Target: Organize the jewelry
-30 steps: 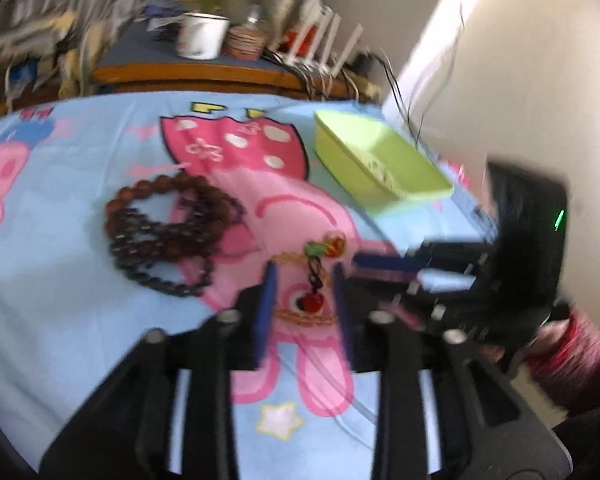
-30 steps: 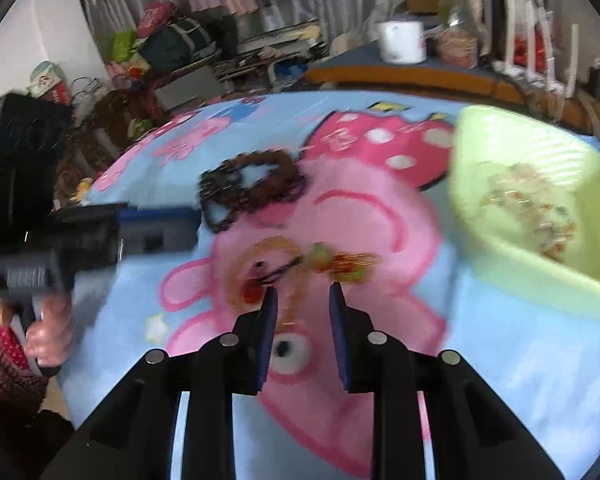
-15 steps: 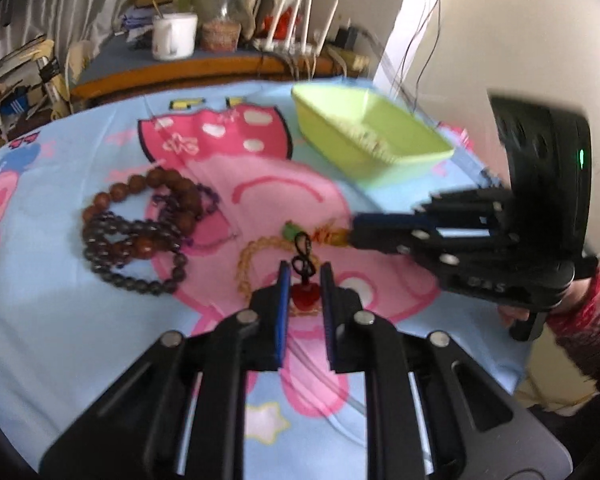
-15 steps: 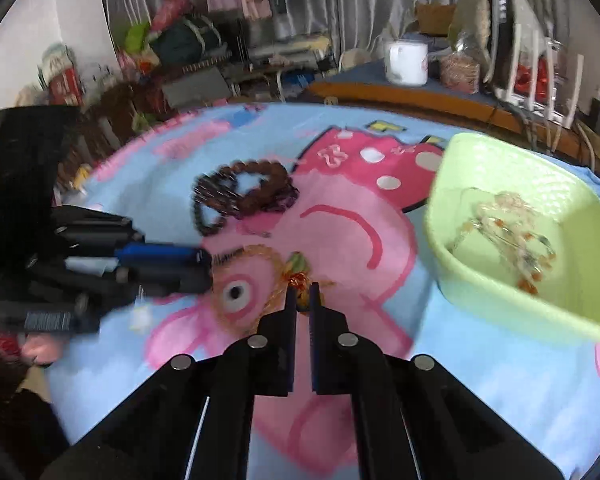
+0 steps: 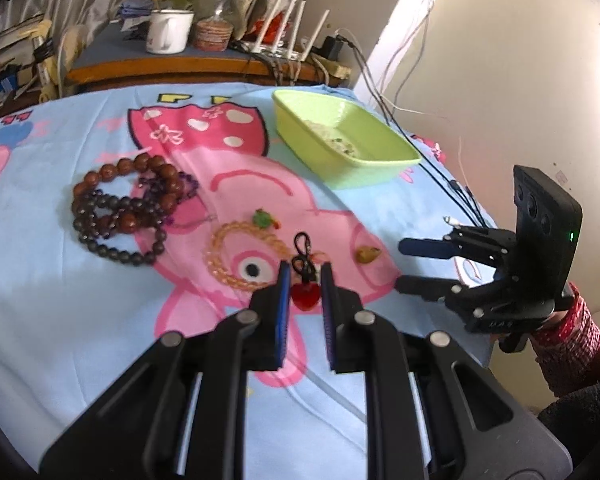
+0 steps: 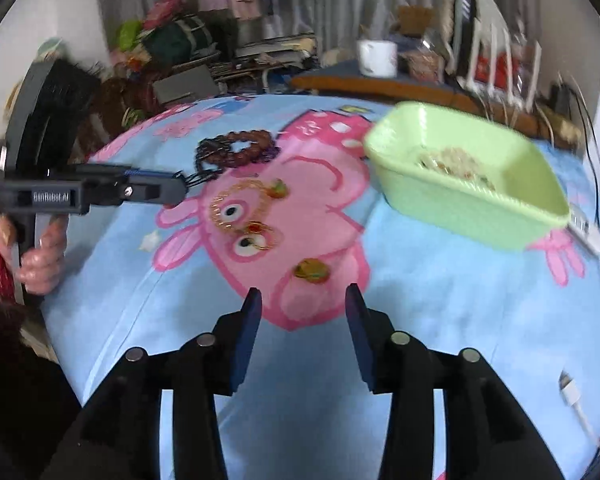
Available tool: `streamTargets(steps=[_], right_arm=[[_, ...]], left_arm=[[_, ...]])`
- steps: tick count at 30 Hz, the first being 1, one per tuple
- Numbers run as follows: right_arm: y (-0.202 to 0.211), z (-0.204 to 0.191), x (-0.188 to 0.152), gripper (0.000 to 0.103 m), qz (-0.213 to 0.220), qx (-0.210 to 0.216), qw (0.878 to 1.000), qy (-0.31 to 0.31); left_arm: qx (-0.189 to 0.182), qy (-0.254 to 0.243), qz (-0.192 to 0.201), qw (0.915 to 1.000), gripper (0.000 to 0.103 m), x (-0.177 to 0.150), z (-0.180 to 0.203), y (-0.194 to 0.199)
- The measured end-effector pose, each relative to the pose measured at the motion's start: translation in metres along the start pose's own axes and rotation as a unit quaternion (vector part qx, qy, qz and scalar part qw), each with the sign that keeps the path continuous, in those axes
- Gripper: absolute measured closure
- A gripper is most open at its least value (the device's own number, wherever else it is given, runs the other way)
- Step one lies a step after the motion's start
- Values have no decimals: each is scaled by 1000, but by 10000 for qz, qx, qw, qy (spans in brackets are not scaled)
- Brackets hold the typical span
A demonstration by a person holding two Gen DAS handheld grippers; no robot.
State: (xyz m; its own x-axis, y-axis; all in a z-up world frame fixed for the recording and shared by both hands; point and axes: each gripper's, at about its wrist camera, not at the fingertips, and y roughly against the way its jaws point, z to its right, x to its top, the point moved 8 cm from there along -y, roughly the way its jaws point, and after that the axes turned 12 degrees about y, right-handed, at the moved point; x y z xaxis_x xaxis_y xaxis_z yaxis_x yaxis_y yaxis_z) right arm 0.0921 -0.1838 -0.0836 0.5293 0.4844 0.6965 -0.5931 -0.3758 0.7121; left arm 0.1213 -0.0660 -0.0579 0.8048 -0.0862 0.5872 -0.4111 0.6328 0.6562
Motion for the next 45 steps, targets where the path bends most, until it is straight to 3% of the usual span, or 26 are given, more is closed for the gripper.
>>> streamTargets(steps=[7, 10, 15, 19, 22, 24, 29, 35, 39, 41, 45], right_arm=[[-10, -1, 15, 92, 137, -276, 9984, 483], [-29, 4, 11, 103, -160, -197, 9981, 567], [-23, 26, 2, 103, -115, 193, 9997, -70], [5, 41, 7, 103, 331, 332, 9975, -527], [44, 73, 22, 103, 976, 72, 9910, -913], [58, 93, 28, 103, 1189, -189, 9875, -1021], [66, 131, 29, 103, 1315, -595, 9818, -1231], [34, 161, 21, 103, 1157, -570, 9772, -1685], [34, 174, 22, 97, 1256, -477, 9690, -2074], [52, 176, 30, 97, 1528, -563, 9637, -2117], [107, 169, 49, 97, 2322, -651, 9475, -2102]], left_arm=[[-25, -210, -155, 9997, 89, -10, 18, -11], [-9, -256, -205, 9995, 89, -11, 22, -16], [-22, -348, -236, 9991, 89, -1, 33, -23], [-106, -468, -203, 9986, 89, 23, 48, -29], [-246, -611, -97, 9978, 89, 52, 67, -35], [-378, -662, -48, 9971, 89, 69, 80, -41], [-670, -595, -81, 9959, 89, 102, 101, -67], [-413, -344, -359, 9979, 89, 111, 93, -119], [-84, -42, -712, 9974, 78, 113, 77, -139], [-115, -10, -606, 9981, 78, 118, 77, -127], [-401, -231, 392, 9982, 78, 144, 87, -49]])
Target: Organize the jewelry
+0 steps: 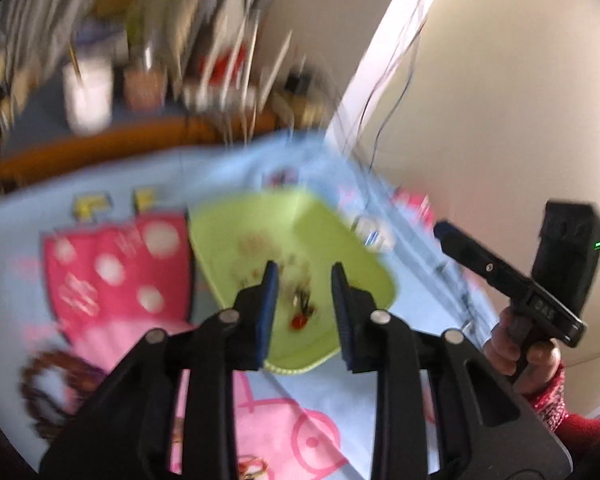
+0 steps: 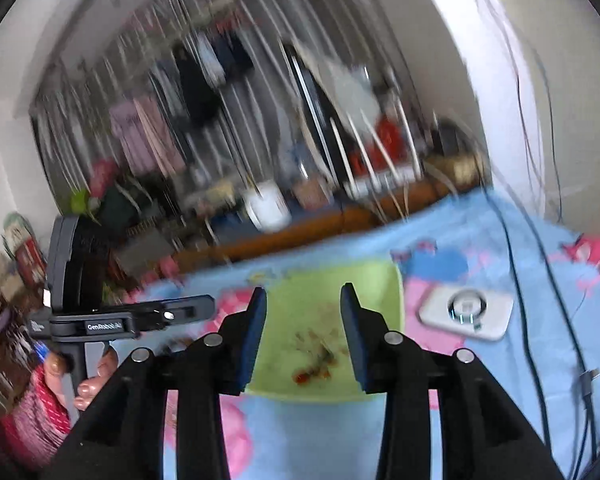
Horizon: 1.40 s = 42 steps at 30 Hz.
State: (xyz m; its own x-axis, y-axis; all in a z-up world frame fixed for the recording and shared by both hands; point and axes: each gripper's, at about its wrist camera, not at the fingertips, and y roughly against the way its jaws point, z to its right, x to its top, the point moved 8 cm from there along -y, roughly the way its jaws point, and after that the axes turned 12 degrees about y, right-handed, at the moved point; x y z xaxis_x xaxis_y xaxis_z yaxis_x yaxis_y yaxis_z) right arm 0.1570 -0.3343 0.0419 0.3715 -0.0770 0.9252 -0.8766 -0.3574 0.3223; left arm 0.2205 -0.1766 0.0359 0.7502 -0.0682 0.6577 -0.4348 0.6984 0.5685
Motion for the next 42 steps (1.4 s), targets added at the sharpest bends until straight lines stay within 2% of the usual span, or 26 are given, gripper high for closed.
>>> streamTargets(steps=[2, 4, 7, 8, 12, 14, 16, 18, 25, 27, 30, 31, 32, 33, 36, 39, 40, 42], right_arm=[[23, -17, 17, 97, 470, 222, 9986, 75], [32, -38, 19, 97, 626, 504, 9965, 228], [15, -74, -5, 99, 152, 877, 9946, 537], [8, -82, -13, 100, 0, 914, 9939, 624], [-44, -118, -80, 103, -1237, 1026, 9821, 986], [-67, -131, -103, 103, -1741, 1103, 9729, 1052], [-85, -138, -113, 103, -1998, 1084, 9663, 1212], [-106, -146, -116, 103, -2229, 1144, 9608, 1185], [-159, -148, -121, 103, -2661, 1260, 9513, 916], [-157, -147, -125, 103, -2669, 1342, 9509, 809], [-141, -137, -126, 103, -2580, 1171, 9544, 943], [-130, -130, -129, 103, -2568, 1136, 9554, 915], [-123, -124, -131, 103, -2556, 1121, 9563, 876], [-112, -117, -133, 103, -2531, 1069, 9579, 832], [-82, -106, -139, 103, -2430, 917, 9615, 899], [-65, -107, -146, 103, -2362, 918, 9620, 1016], [-62, -107, -148, 103, -2351, 948, 9615, 1058], [-57, -112, -154, 103, -2391, 982, 9578, 1254]], left_arm=[[-92, -103, 512, 9986, 78, 9, 1, 44], [-88, -151, 955, 9953, 78, 8, -8, 88], [176, -82, 1151, 9932, 78, -7, -35, 119], [375, -22, 1129, 9929, 78, -19, -51, 125], [881, 357, 726, 9928, 78, -64, -100, 116], [947, 585, 512, 9925, 78, -82, -117, 109], [962, 804, 335, 9915, 78, -98, -131, 102], [948, 813, 232, 9919, 78, -110, -133, 97], [823, 218, -42, 9964, 78, -129, -100, 81], [813, 17, -141, 9966, 78, -133, -90, 71], [822, -384, -302, 9954, 76, -139, -73, 56], [829, -560, -363, 9943, 73, -140, -67, 50], [843, -696, -395, 9932, 65, -141, -63, 45], [889, -972, -437, 9903, 60, -142, -55, 37], [1059, -1550, -592, 9804, 60, -143, -49, 18], [1132, -1847, -917, 9719, 60, -146, -53, -3], [1150, -1900, -1001, 9699, 63, -148, -55, -8], [1275, -2129, -902, 9645, 72, -148, -56, -10]])
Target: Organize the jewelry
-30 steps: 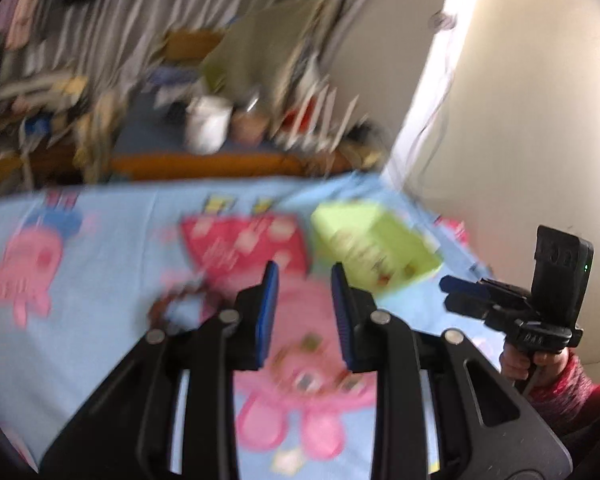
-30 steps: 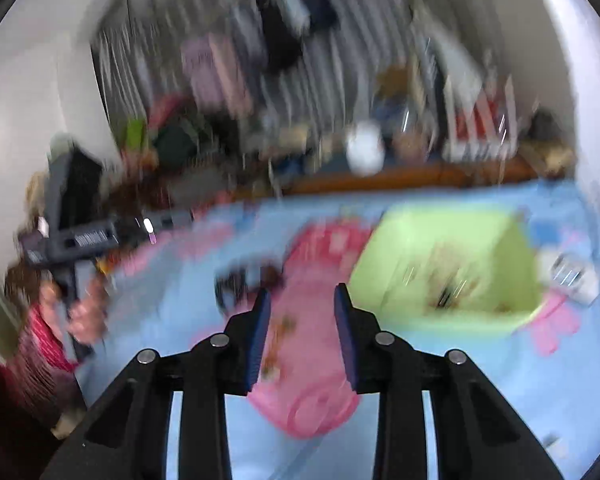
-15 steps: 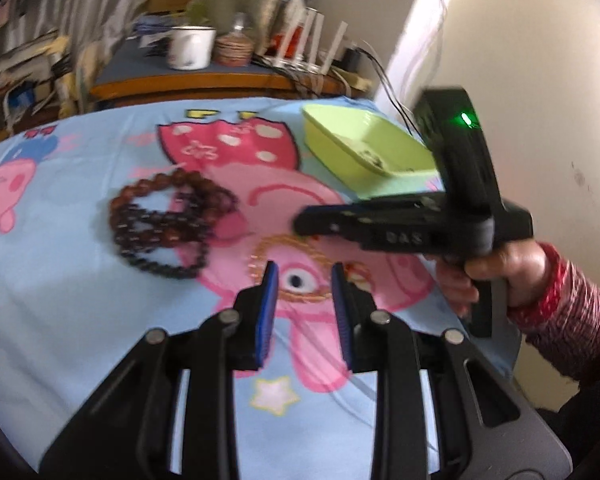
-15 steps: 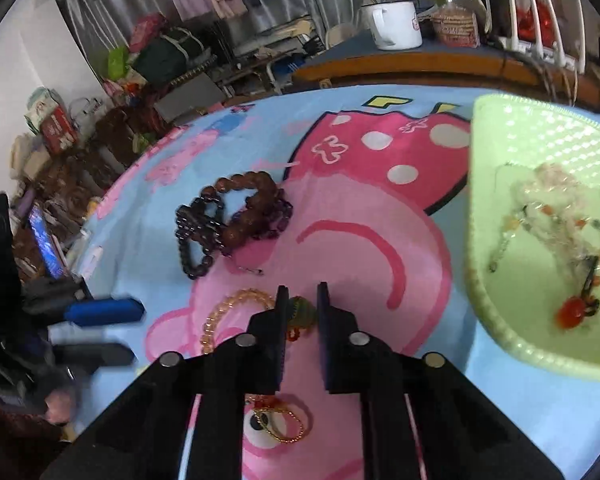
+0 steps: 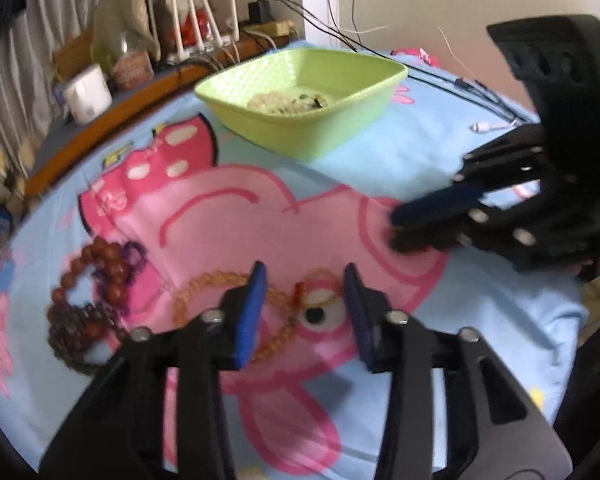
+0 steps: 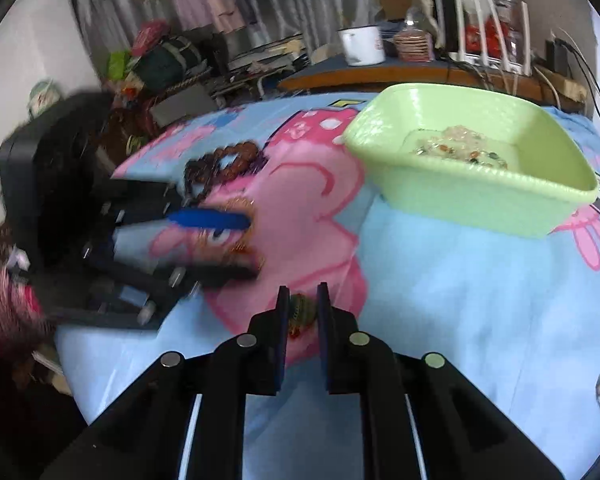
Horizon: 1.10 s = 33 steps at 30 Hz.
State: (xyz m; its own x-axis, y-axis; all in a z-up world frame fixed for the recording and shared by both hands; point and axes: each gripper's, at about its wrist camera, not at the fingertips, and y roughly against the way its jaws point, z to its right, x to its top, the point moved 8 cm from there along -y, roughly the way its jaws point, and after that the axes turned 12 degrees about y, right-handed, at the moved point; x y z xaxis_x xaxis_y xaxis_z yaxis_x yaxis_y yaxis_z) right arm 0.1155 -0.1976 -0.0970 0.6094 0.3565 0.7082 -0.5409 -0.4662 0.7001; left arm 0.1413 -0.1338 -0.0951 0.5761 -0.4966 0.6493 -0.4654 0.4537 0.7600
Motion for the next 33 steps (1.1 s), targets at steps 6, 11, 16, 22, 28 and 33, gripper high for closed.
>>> streamTargets(steps=[6, 11, 16, 22, 28, 33], right_arm=[[-3, -20, 0, 100, -155, -286, 9969, 716], [-7, -26, 0, 96, -231, -418, 9942, 968], [-9, -18, 4, 96, -170, -326, 9966, 731], [-6, -12, 2, 103, -157, -277, 9975, 635], [-5, -10, 1, 103, -140, -179, 9983, 544], [-5, -8, 0, 103, -121, -116, 9987, 488]], left_arm=[[28, 127, 1, 9999, 82, -4, -5, 4], [59, 266, -17, 9996, 82, -7, -6, 5], [9, 328, -57, 9994, 83, -2, -7, -2], [-2, 344, -98, 9994, 94, 1, -3, -4], [145, 336, -47, 9993, 86, 12, -7, 10], [146, 146, 3, 9998, 56, 23, -1, 10]])
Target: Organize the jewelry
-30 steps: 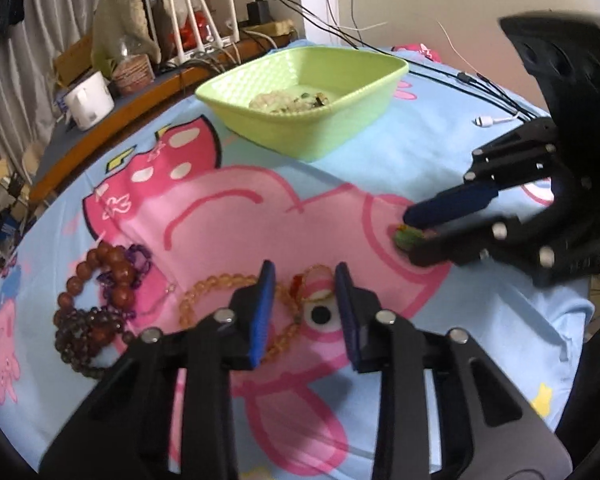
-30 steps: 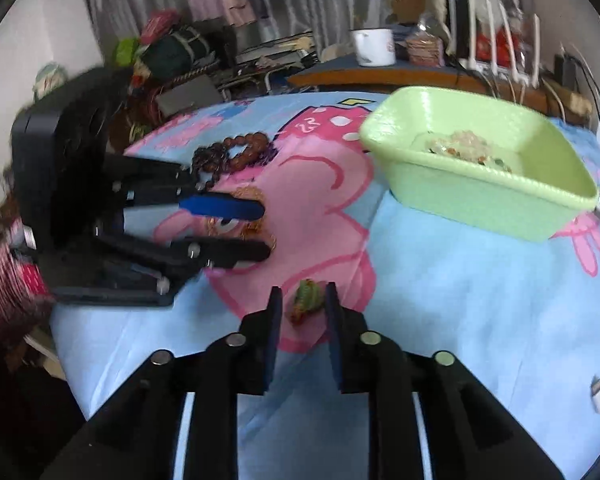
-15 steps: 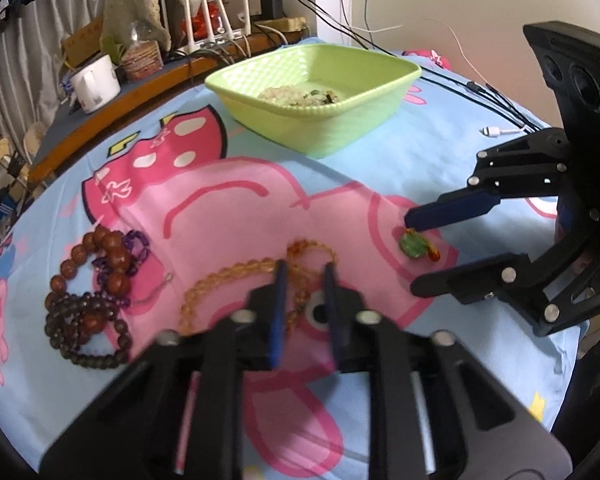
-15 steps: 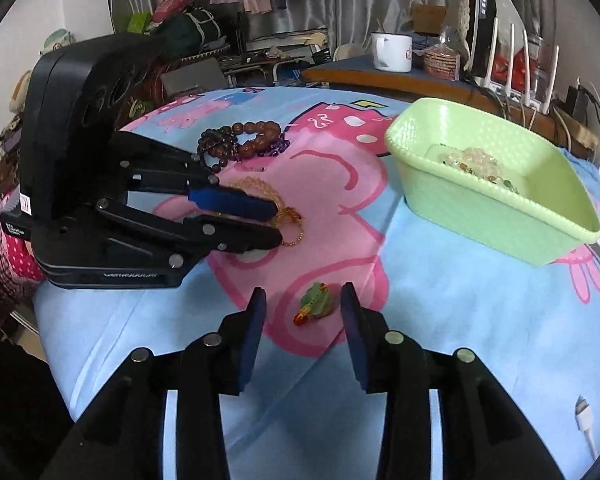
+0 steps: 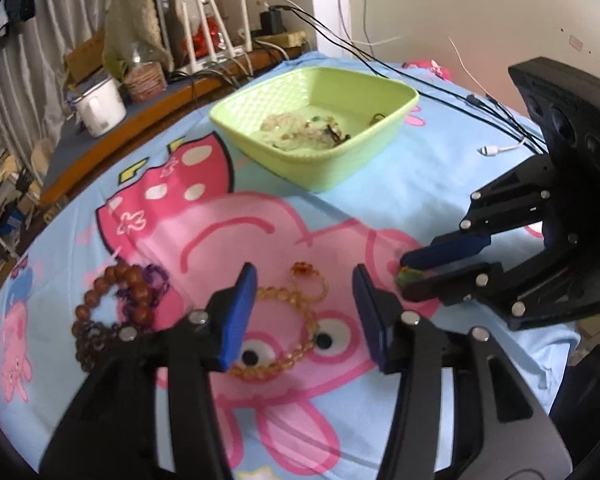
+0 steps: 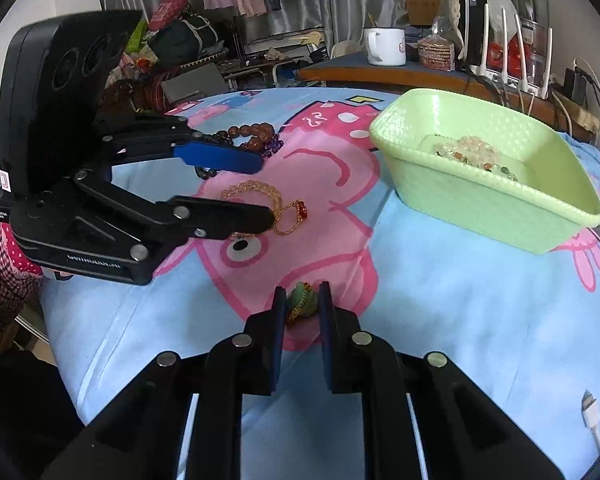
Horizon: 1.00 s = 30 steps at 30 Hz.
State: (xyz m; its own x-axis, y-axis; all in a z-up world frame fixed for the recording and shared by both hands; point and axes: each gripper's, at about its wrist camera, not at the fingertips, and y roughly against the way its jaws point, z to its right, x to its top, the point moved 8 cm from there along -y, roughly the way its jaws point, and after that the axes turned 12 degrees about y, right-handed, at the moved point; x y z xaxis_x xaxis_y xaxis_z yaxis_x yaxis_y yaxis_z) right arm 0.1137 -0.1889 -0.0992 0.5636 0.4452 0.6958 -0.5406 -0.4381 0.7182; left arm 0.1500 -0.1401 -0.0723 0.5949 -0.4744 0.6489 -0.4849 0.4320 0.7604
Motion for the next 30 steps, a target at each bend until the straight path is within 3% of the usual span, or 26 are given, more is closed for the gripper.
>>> streamTargets(steps=[3, 6, 8, 12, 17, 24, 30], right_arm=[[0, 0, 0, 103, -6, -22, 10000, 26], [0, 0, 0, 103, 9, 29, 10000, 10], [1, -2, 0, 103, 43, 66, 10000, 39], [9, -4, 3, 103, 206, 45, 9997, 85], [38, 10, 20, 103, 667, -53, 9977, -48], [88, 80, 59, 103, 1382, -542, 9869, -638], [88, 138, 71, 103, 1498, -700, 9790, -1195]], left_arm=[[98, -13, -219, 9997, 58, 0, -1, -19], [-238, 171, -356, 9989, 92, 0, -2, -32], [-292, 221, -358, 9987, 95, 0, -2, -33], [-303, 296, -251, 9988, 95, 5, -1, -22], [-624, 501, 137, 9967, 95, 32, 0, 5], [-899, 899, 797, 9887, 95, 103, -9, 30], [-959, 988, 880, 9866, 95, 141, -3, 12]])
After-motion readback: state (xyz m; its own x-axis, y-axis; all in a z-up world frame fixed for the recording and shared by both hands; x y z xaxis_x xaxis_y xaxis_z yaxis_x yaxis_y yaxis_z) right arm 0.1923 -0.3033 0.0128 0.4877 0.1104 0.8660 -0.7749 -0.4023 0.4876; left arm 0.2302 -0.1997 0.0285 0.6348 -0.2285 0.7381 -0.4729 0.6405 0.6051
